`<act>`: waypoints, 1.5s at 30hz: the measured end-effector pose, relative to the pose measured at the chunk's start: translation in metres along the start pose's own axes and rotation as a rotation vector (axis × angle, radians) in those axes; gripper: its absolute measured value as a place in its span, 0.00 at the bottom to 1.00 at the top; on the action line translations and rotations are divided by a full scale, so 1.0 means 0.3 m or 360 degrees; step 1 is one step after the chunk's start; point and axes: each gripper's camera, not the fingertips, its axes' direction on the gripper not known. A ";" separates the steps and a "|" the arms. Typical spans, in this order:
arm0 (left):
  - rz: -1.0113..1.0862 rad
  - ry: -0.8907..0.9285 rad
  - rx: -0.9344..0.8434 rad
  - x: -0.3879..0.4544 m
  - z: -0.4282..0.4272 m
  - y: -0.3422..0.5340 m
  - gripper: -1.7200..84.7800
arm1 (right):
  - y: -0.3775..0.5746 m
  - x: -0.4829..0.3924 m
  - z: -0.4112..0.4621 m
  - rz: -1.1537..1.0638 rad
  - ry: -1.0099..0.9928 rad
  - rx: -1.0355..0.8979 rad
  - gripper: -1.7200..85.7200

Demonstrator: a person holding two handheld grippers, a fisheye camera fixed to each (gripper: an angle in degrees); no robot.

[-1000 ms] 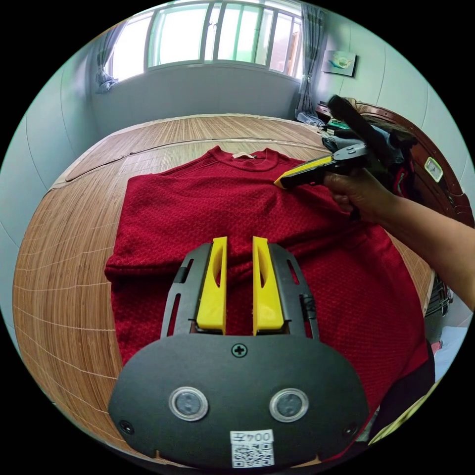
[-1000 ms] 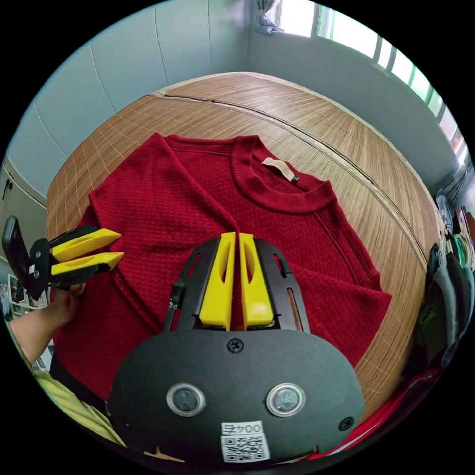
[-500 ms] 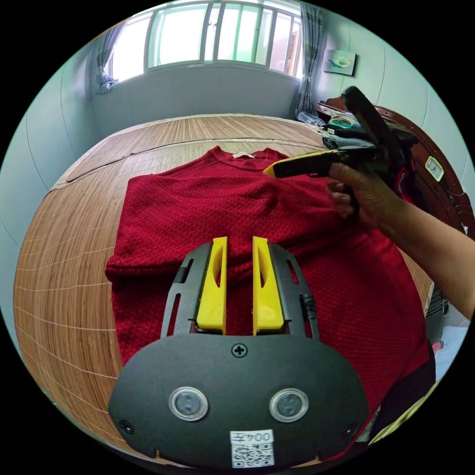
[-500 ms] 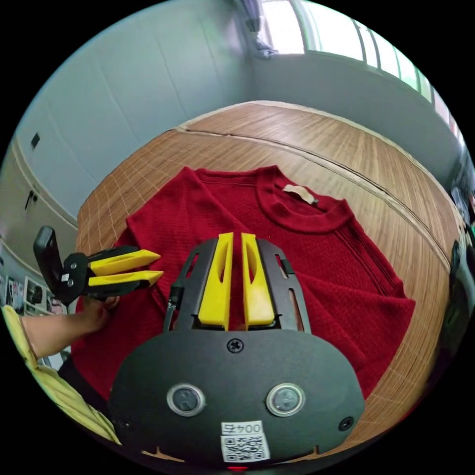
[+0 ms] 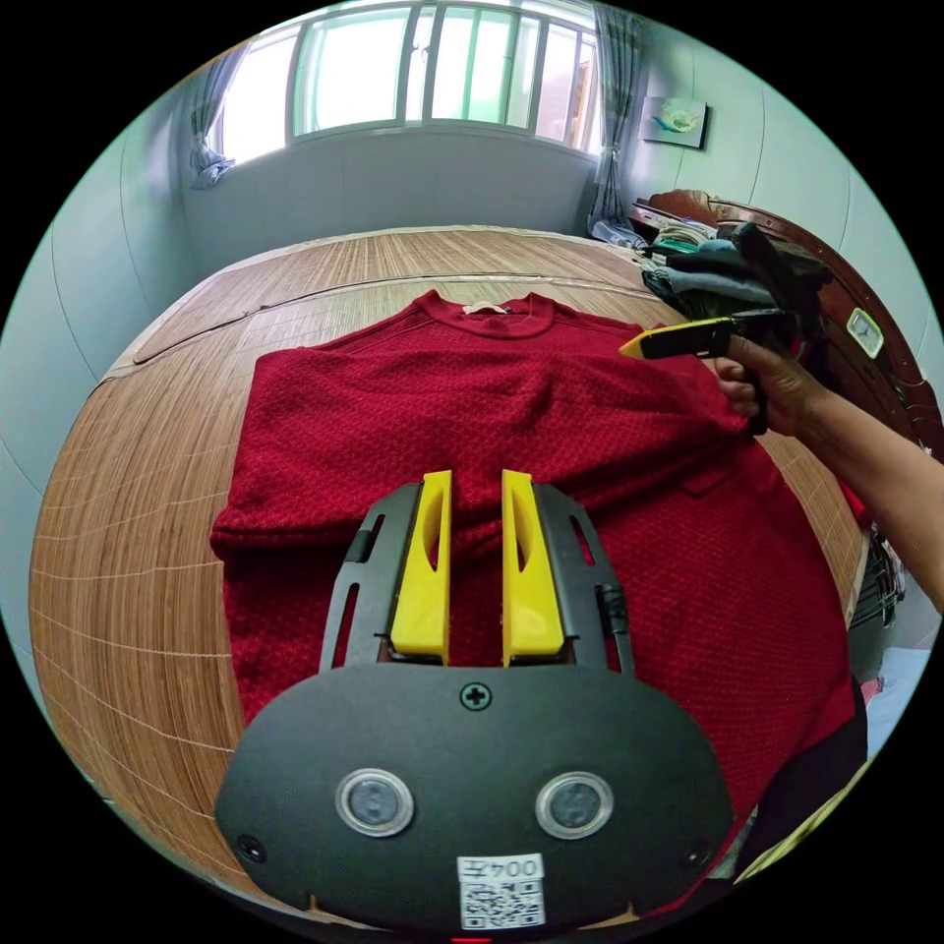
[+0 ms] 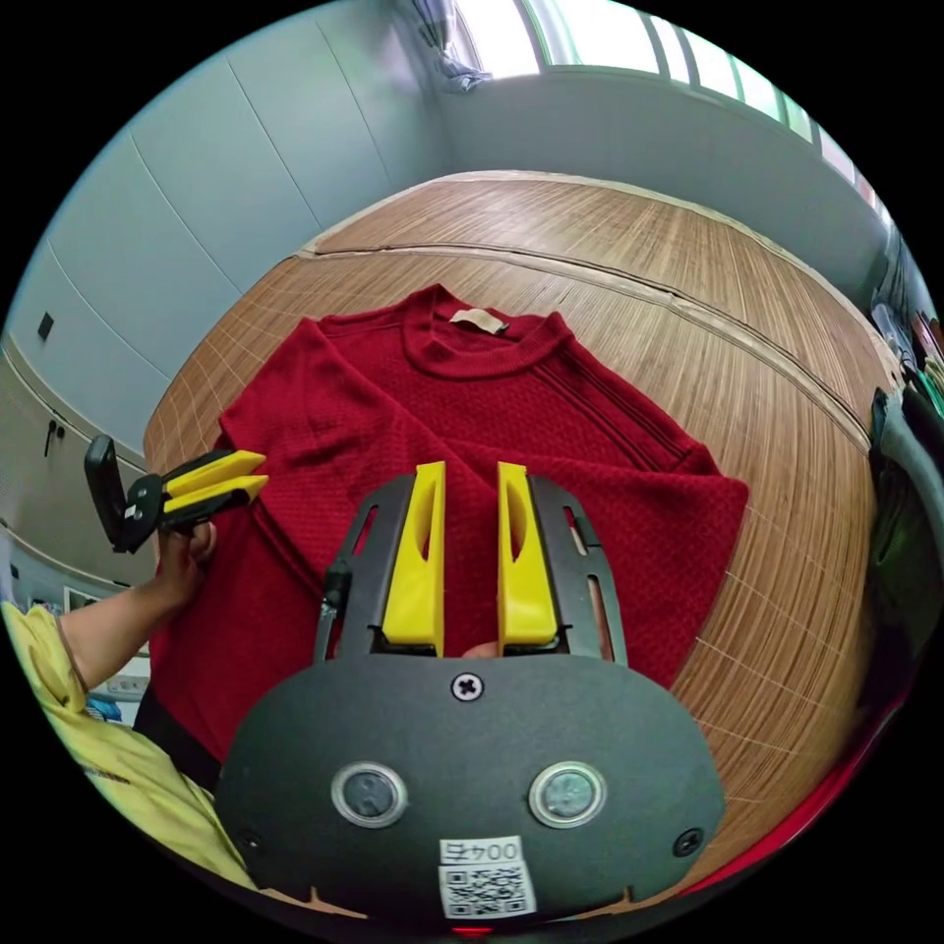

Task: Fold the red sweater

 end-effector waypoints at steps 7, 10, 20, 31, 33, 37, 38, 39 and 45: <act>0.0000 -0.0002 -0.0001 0.000 -0.002 0.008 0.11 | 0.029 -0.060 0.097 -0.0121 0.0109 -0.0075 0.08; 0.0004 -0.0003 -0.0001 0.001 -0.004 0.011 0.11 | 0.054 -0.052 0.111 -0.0046 0.0246 -0.0034 0.06; 0.0006 -0.0009 -0.0004 0.000 -0.012 0.025 0.11 | 0.292 0.237 0.012 0.0437 -0.0185 0.0285 0.08; 0.0011 -0.0020 -0.0008 0.001 -0.026 0.042 0.11 | 0.431 0.106 0.145 0.0283 0.0005 0.0169 0.11; 0.0011 -0.0021 -0.0008 0.000 -0.029 0.046 0.11 | 0.467 0.155 0.110 0.0383 -0.0047 0.0236 0.12; 0.0014 -0.0027 -0.0007 0.002 -0.036 0.053 0.11 | 0.557 0.250 0.071 0.0544 -0.0200 0.0334 0.13; 0.0015 -0.0028 -0.0007 0.002 -0.038 0.055 0.11 | 0.567 0.254 0.083 0.0555 -0.0218 0.0325 0.14; 0.0015 -0.0028 -0.0007 0.002 -0.039 0.056 0.11 | 0.569 0.251 0.090 0.0555 -0.0221 0.0321 0.14; 0.0014 -0.0029 -0.0008 0.001 -0.050 0.067 0.11 | 0.507 0.049 0.182 0.0332 0.0080 0.0147 0.06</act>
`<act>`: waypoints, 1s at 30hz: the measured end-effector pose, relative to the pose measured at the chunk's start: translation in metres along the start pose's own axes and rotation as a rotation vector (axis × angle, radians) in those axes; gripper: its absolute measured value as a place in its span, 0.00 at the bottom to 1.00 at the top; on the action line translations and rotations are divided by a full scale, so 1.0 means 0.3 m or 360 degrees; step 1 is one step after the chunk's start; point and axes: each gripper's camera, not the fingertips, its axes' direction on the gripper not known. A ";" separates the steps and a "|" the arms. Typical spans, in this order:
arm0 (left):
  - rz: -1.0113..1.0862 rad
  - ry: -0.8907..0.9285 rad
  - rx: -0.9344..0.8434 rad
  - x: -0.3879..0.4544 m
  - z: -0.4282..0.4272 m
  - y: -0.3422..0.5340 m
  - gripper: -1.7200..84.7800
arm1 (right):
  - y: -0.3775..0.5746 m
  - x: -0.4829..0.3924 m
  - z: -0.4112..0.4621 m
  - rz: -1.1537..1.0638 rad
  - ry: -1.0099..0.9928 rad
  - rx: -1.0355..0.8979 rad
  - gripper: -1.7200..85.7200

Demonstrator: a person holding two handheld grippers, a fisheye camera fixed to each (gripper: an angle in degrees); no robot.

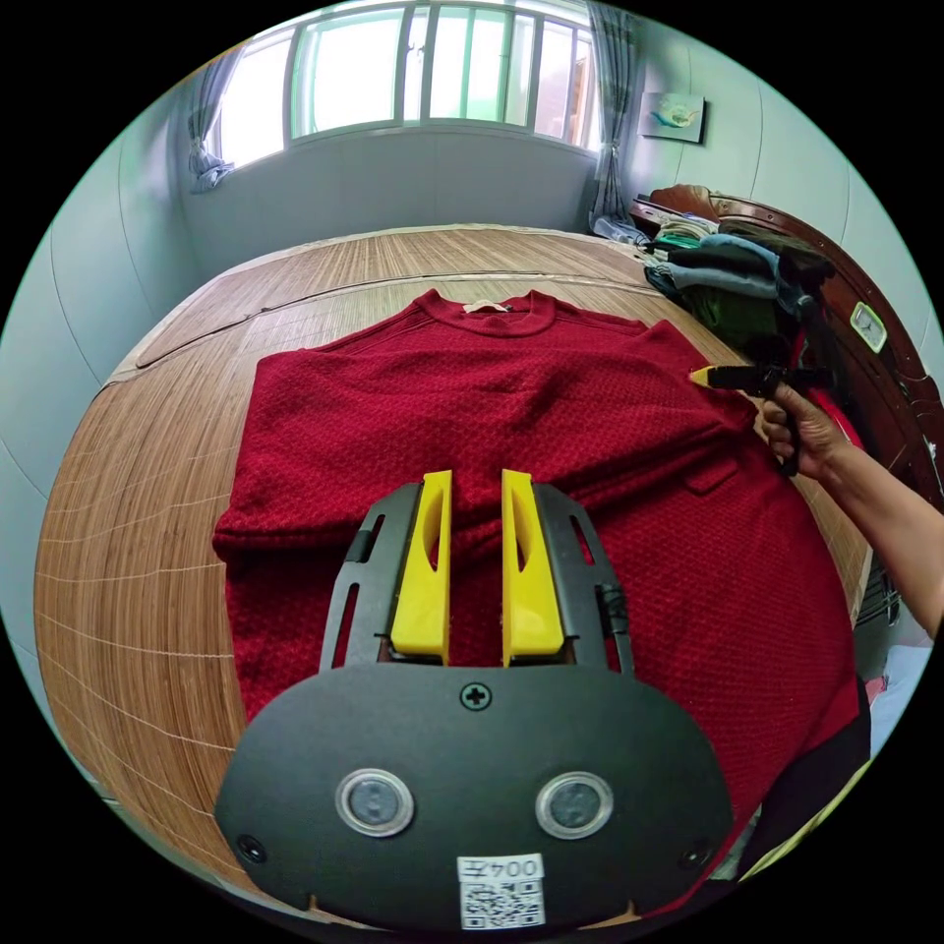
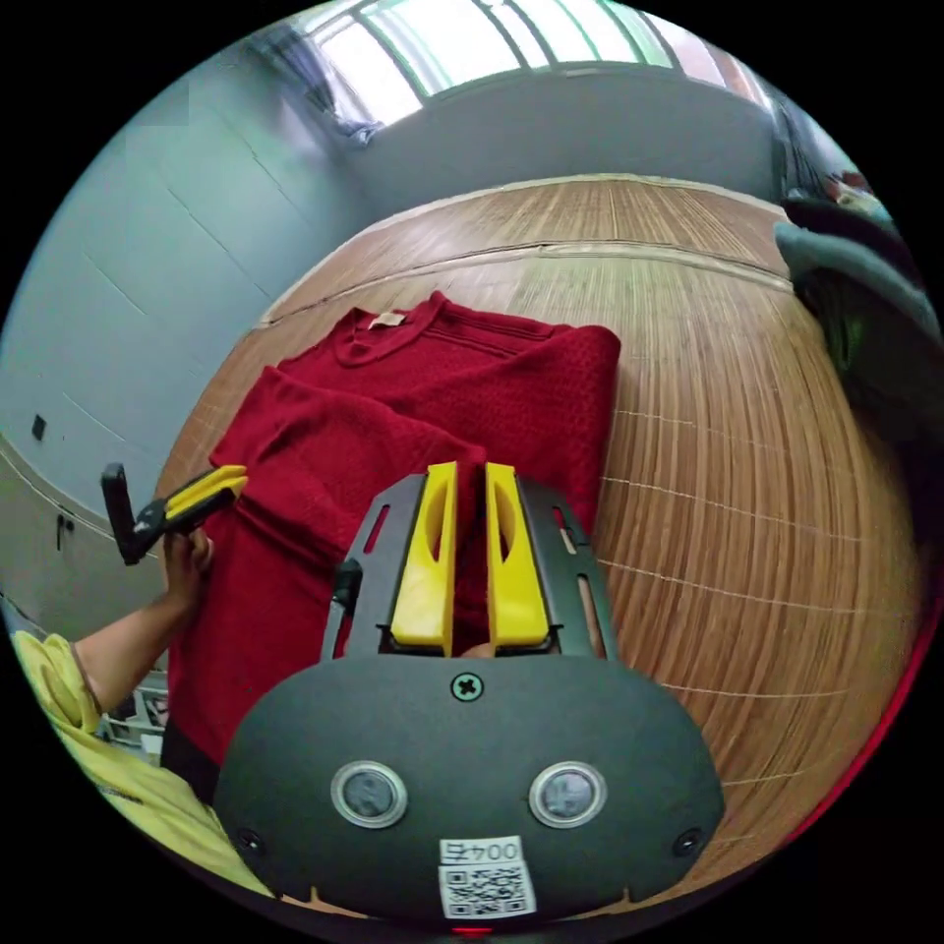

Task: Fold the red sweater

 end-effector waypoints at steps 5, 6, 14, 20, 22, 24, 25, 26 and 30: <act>0.0001 0.0001 0.0000 0.000 -0.011 0.009 0.11 | 0.019 0.024 0.035 0.0125 -0.0020 -0.0010 0.06; 0.0001 0.0001 -0.0001 0.001 -0.012 0.010 0.11 | 0.025 0.042 0.029 0.0171 -0.0066 0.0005 0.07; 0.0001 -0.0002 -0.0001 0.005 -0.031 0.020 0.11 | 0.198 -0.216 -0.040 0.0135 -0.0033 0.0199 0.16; 0.0001 -0.0003 -0.0002 0.011 -0.045 0.025 0.11 | 0.257 -0.287 0.052 0.0134 0.0057 0.0123 0.16; 0.0001 -0.0004 -0.0003 0.014 -0.049 0.025 0.11 | 0.249 -0.281 0.067 0.0143 0.0034 0.0114 0.16; 0.0001 -0.0004 -0.0004 0.016 -0.053 0.025 0.11 | 0.248 -0.282 0.075 0.0152 0.0022 0.0118 0.16; 0.0001 -0.0004 -0.0005 0.018 -0.056 0.025 0.11 | 0.249 -0.291 0.078 0.0146 0.0035 0.0121 0.16; 0.0001 -0.0005 -0.0006 0.020 -0.059 0.024 0.11 | 0.251 -0.306 0.083 0.0135 0.0063 0.0126 0.16; 0.0001 -0.0005 -0.0012 0.027 -0.067 0.020 0.11 | 0.255 -0.352 0.099 0.0114 0.0156 0.0145 0.16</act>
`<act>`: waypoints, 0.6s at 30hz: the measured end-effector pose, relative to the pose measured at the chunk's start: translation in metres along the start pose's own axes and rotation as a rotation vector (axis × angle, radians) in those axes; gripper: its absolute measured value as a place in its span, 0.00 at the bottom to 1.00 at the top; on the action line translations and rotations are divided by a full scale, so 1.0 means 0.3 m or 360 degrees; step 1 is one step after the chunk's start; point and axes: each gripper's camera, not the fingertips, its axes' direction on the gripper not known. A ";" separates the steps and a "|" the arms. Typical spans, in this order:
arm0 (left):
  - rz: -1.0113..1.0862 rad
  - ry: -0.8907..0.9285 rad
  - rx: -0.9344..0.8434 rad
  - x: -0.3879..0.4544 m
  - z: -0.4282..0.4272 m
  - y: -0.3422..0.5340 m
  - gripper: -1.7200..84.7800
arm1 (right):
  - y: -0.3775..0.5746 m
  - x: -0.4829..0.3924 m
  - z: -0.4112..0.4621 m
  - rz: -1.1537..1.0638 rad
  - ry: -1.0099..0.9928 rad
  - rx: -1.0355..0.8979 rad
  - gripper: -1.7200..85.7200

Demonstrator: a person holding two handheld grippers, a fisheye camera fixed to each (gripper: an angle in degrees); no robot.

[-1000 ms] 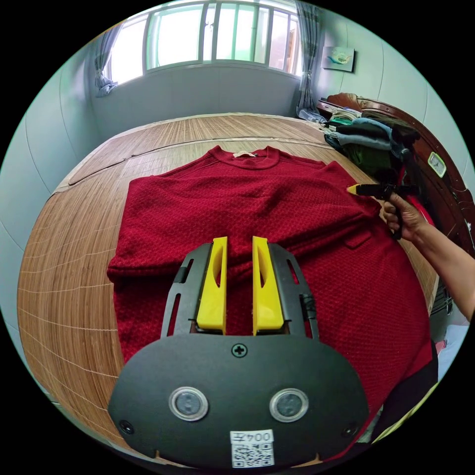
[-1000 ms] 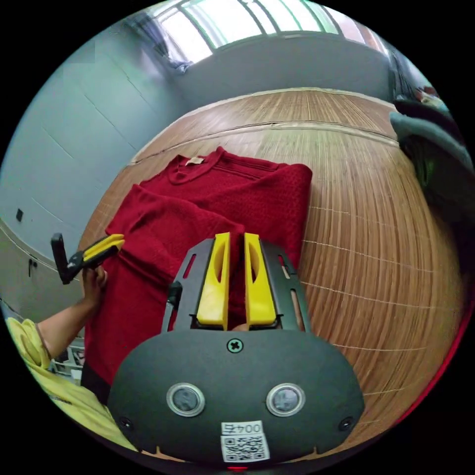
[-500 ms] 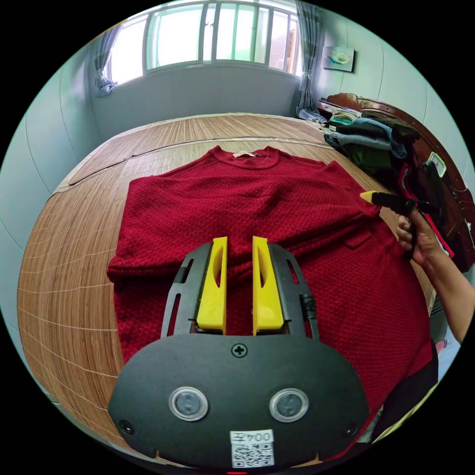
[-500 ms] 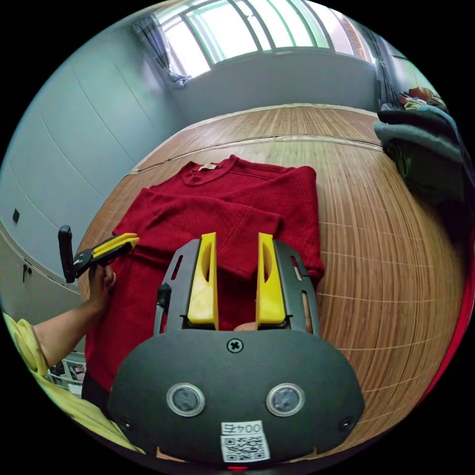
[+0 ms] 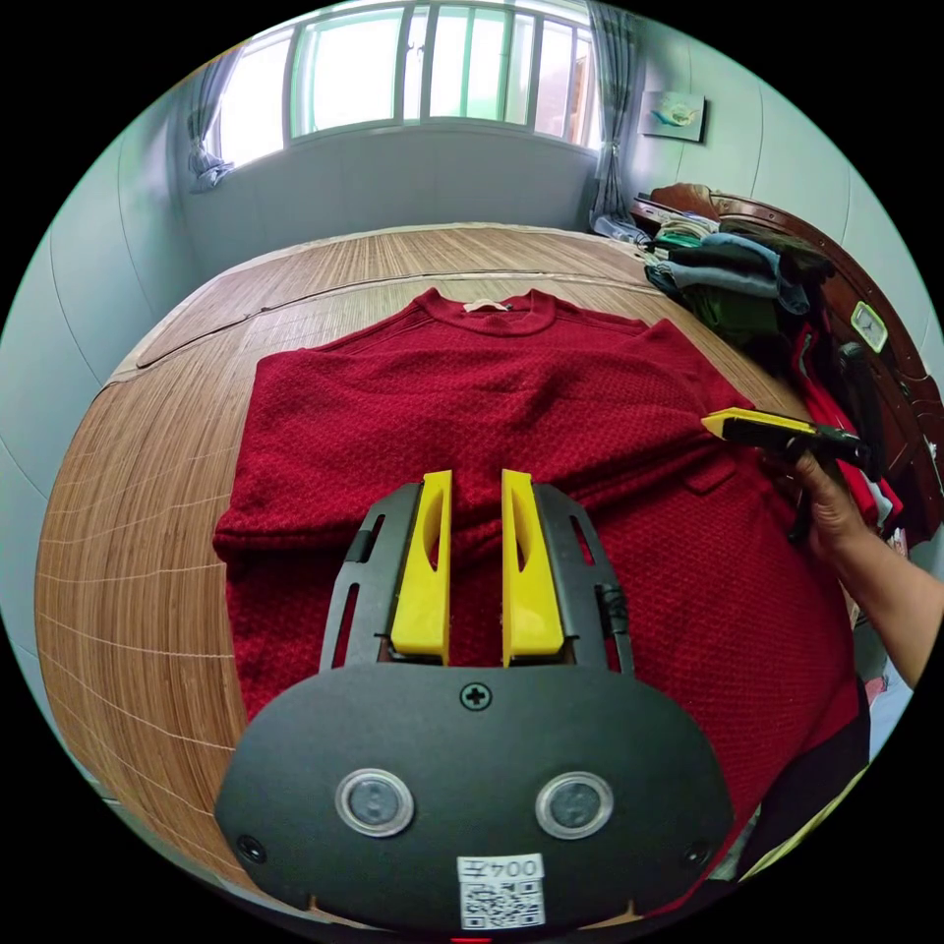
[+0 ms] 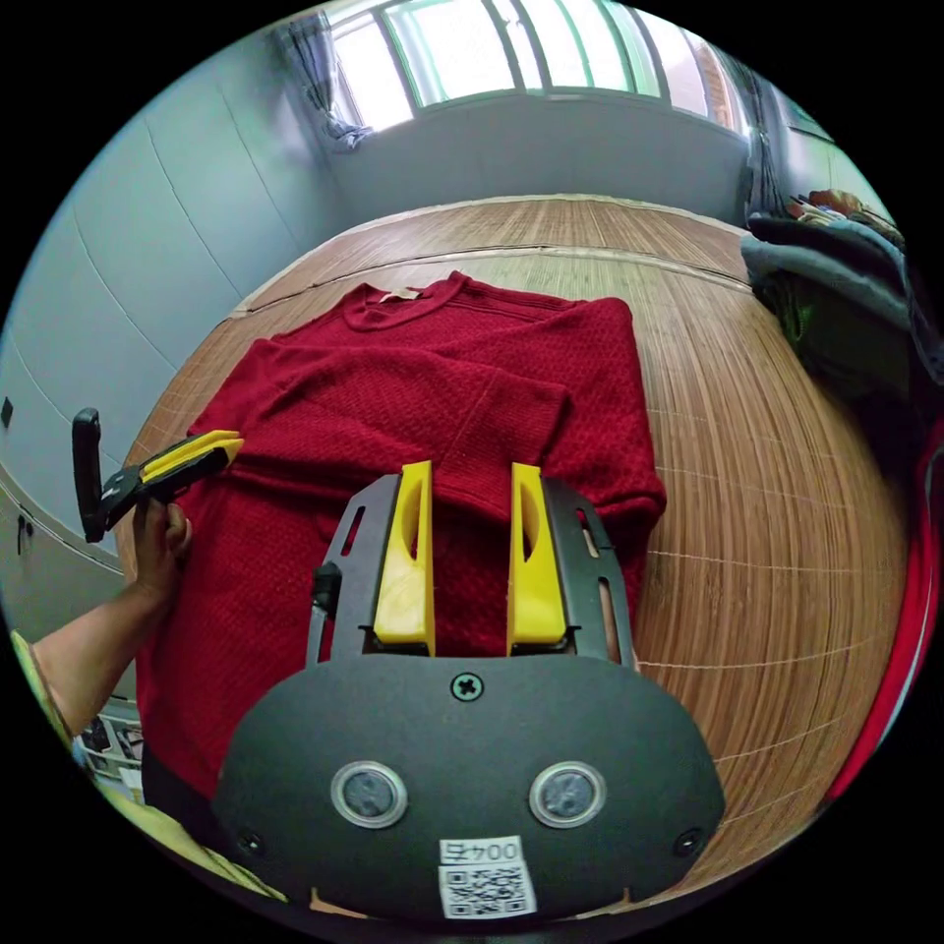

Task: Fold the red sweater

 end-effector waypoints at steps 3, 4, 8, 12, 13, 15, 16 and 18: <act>0.0001 -0.0004 -0.0008 0.008 -0.007 -0.005 0.11 | -0.001 -0.012 0.009 0.0002 0.0012 0.0002 0.16; 0.0001 -0.0003 -0.0014 0.011 -0.010 -0.009 0.11 | -0.001 -0.008 0.012 0.0008 -0.0003 0.0002 0.16; -0.0052 0.0086 -0.0084 -0.013 -0.008 -0.039 0.11 | -0.004 -0.005 0.020 0.0020 -0.0032 0.0001 0.16; -0.0154 0.0256 -0.0089 -0.068 -0.010 -0.040 0.10 | -0.007 -0.015 0.027 0.0017 -0.0025 0.0004 0.16; -0.0193 0.0316 -0.0083 -0.087 -0.011 -0.037 0.09 | -0.008 -0.015 0.029 0.0019 -0.0029 0.0004 0.16; -0.0291 0.0441 -0.0113 -0.132 -0.009 -0.033 0.07 | -0.010 -0.018 0.033 0.0019 -0.0030 0.0005 0.16; -0.0342 0.0514 -0.0163 -0.165 -0.018 -0.032 0.06 | -0.013 -0.020 0.036 0.0019 -0.0029 0.0004 0.16; -0.0254 0.0612 -0.0086 -0.181 -0.076 -0.019 0.05 | -0.016 -0.022 0.040 0.0020 -0.0029 0.0004 0.16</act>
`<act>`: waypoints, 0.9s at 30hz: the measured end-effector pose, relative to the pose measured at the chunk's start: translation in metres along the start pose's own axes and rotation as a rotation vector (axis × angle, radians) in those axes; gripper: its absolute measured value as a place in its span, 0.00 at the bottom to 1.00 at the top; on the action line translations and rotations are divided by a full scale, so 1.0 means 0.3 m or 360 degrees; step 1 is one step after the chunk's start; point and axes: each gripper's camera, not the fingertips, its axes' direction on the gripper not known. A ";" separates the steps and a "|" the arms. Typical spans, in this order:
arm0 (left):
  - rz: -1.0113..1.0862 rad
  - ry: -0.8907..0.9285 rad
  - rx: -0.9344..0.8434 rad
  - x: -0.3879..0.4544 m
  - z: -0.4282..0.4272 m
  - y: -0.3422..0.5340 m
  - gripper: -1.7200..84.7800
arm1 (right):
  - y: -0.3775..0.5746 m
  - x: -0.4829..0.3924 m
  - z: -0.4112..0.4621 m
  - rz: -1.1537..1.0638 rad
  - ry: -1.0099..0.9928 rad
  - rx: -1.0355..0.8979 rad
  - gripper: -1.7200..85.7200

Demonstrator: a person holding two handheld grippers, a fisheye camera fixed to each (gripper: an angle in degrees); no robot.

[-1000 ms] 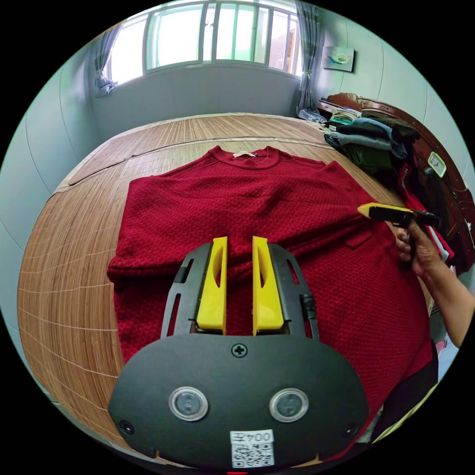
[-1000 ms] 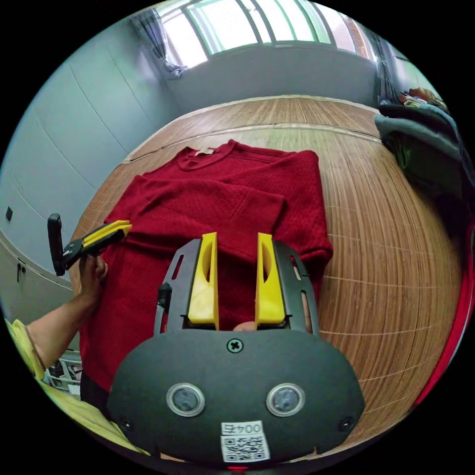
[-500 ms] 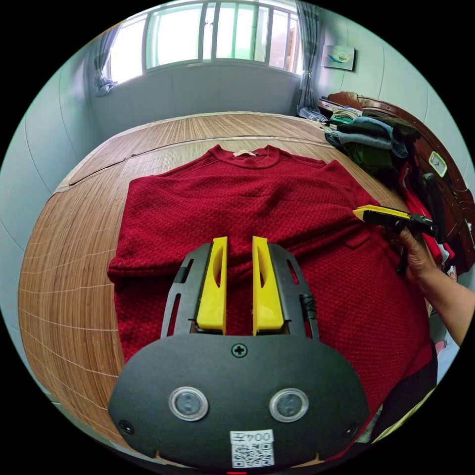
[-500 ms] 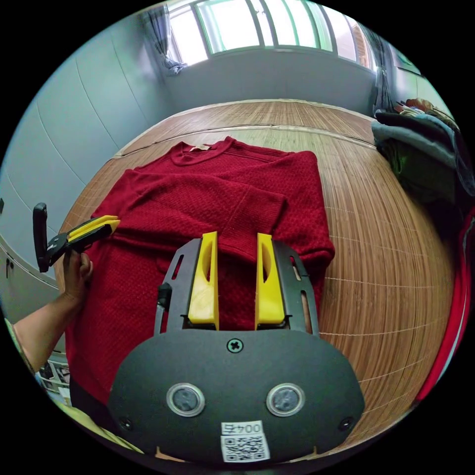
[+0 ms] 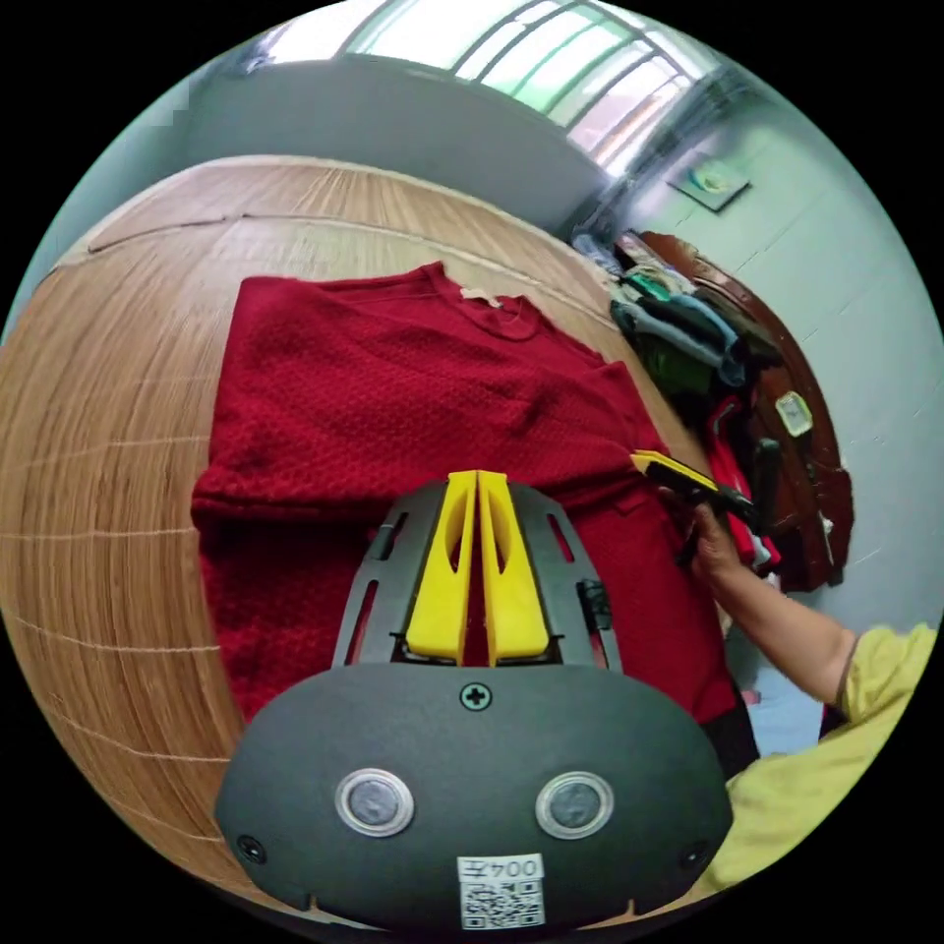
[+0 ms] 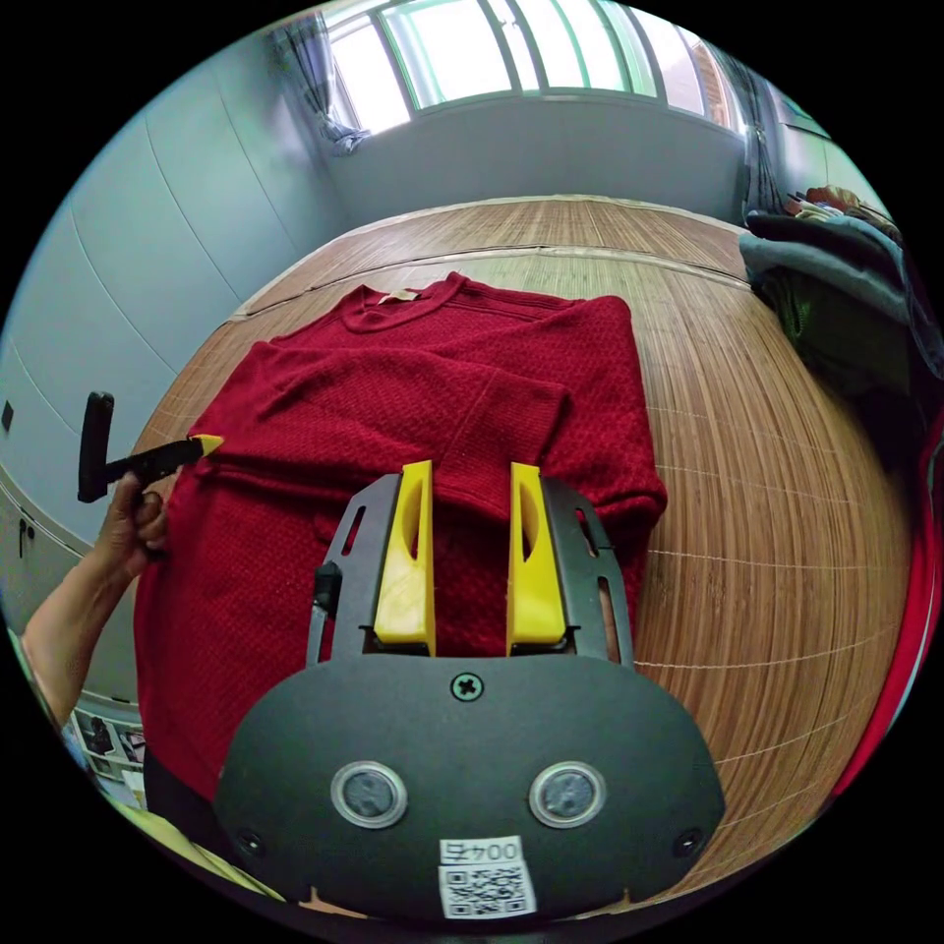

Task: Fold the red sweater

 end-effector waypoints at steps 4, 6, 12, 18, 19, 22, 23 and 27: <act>0.0097 -0.0508 0.0162 0.029 -0.164 0.098 0.07 | -0.006 -0.006 0.009 -0.0001 0.0002 0.0004 0.16; 0.0110 -0.0720 0.0141 0.018 -0.195 0.132 0.10 | -0.010 -0.008 0.014 0.0000 0.0002 0.0005 0.16; 0.0215 -0.0935 -0.0052 0.019 -0.129 0.139 0.13 | -0.024 -0.012 0.030 0.0003 -0.0003 0.0006 0.16; 0.0234 -0.0887 -0.0043 0.061 -0.062 0.098 0.11 | -0.041 -0.015 0.049 0.0004 -0.0004 0.0007 0.16; 0.0244 -0.0900 -0.0054 0.068 -0.049 0.093 0.10 | -0.044 -0.015 0.054 0.0004 -0.0004 0.0006 0.16; 0.0209 -0.0955 -0.0081 0.032 -0.017 0.116 0.08 | -0.054 -0.015 0.066 0.0006 -0.0005 0.0006 0.15; 0.0177 -0.0893 -0.0041 0.007 -0.023 0.133 0.08 | -0.058 -0.014 0.071 0.0007 -0.0005 0.0005 0.15; 0.0121 -0.0832 -0.0064 0.004 -0.038 0.125 0.08 | -0.071 -0.013 0.086 0.0008 -0.0007 0.0005 0.15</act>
